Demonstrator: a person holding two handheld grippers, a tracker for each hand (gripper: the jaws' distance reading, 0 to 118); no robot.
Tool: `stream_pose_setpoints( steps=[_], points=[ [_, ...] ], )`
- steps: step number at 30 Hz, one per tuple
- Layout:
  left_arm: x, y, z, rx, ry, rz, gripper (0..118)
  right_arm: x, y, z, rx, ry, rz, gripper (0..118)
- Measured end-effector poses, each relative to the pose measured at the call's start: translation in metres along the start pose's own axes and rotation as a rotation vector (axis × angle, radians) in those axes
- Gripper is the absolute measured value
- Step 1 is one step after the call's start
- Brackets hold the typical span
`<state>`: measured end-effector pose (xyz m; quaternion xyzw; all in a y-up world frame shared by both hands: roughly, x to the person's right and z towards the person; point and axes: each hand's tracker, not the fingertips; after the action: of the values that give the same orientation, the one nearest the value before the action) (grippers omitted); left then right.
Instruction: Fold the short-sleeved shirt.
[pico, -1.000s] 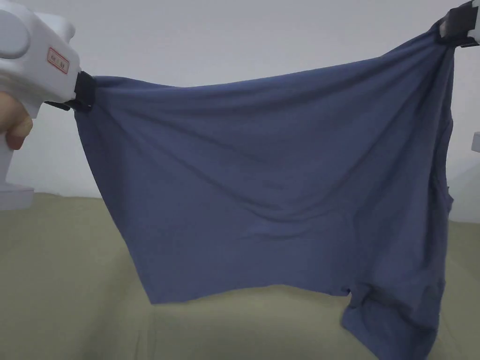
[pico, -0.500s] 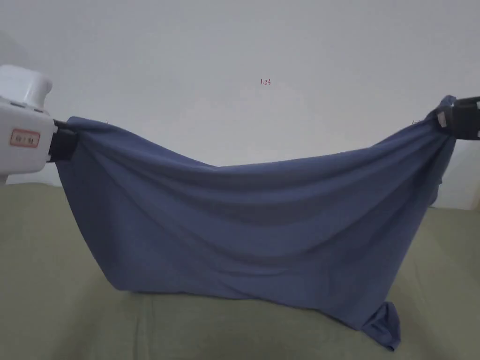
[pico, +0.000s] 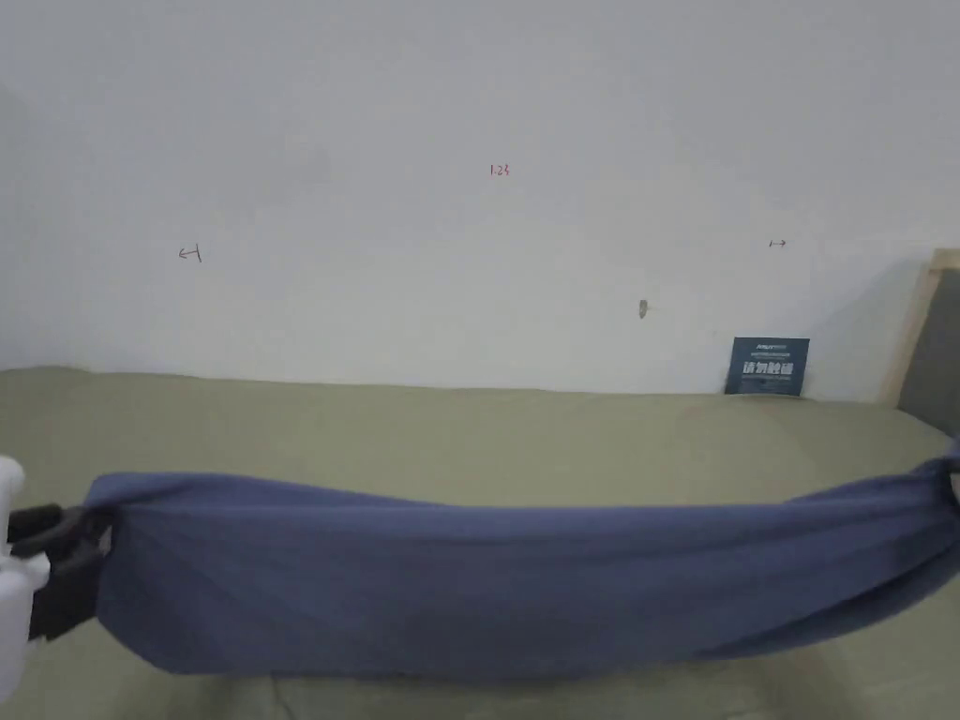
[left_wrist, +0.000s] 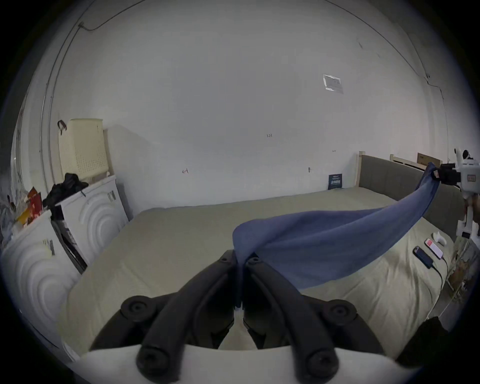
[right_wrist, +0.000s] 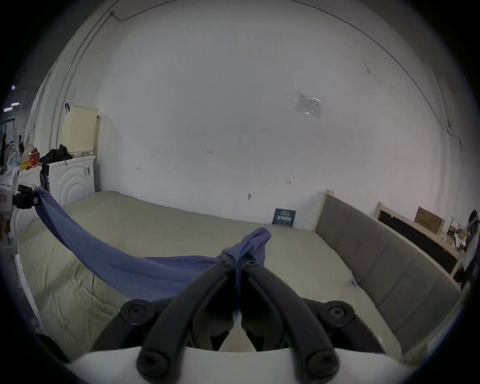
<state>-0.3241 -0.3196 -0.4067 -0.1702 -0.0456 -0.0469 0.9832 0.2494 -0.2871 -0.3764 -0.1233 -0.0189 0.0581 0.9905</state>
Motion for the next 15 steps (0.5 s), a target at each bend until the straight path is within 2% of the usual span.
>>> stream_pose_setpoints(
  steps=[2, 7, 15],
  points=[
    [0.005, -0.027, 0.016, -0.021, -0.003, 0.031, 5, 0.002, -0.029, 0.014, -0.042, 0.011, -0.059, 2],
    [0.007, -0.091, 0.032, -0.125, -0.004, 0.086, 5, -0.001, -0.095, 0.041, -0.167, 0.042, -0.131, 2],
    [0.008, -0.168, 0.048, -0.305, -0.028, 0.128, 5, 0.001, -0.178, 0.054, -0.405, 0.080, -0.177, 2]
  ],
)
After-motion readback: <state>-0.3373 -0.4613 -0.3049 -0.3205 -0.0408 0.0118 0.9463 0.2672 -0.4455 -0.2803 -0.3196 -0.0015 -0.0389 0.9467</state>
